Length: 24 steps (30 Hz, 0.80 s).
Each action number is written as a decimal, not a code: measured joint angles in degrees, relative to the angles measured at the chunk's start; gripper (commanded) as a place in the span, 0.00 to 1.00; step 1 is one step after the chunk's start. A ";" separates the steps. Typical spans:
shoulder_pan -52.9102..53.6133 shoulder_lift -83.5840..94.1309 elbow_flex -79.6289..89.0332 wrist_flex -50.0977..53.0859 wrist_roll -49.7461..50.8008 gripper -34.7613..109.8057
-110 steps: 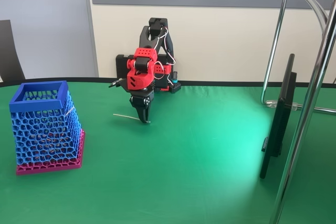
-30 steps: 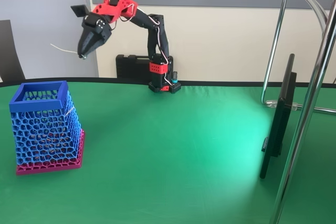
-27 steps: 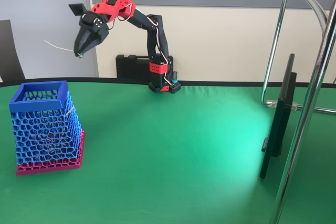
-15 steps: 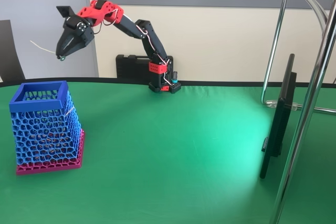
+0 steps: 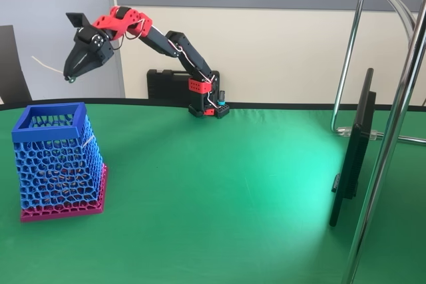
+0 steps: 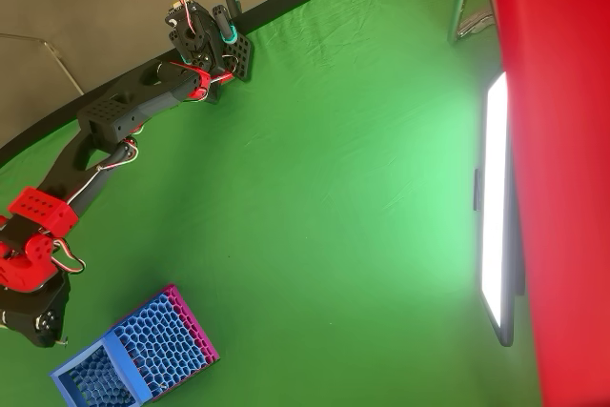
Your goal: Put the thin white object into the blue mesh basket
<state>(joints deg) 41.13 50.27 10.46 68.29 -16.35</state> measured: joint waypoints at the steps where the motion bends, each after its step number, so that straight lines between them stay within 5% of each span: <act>1: 0.00 -0.18 0.00 -1.05 -0.18 0.29; 11: -2.64 -3.43 3.52 -17.40 -1.93 0.29; 24: -3.96 -10.81 1.67 -24.52 -8.53 0.33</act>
<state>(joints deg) 37.18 39.46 12.13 43.77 -24.87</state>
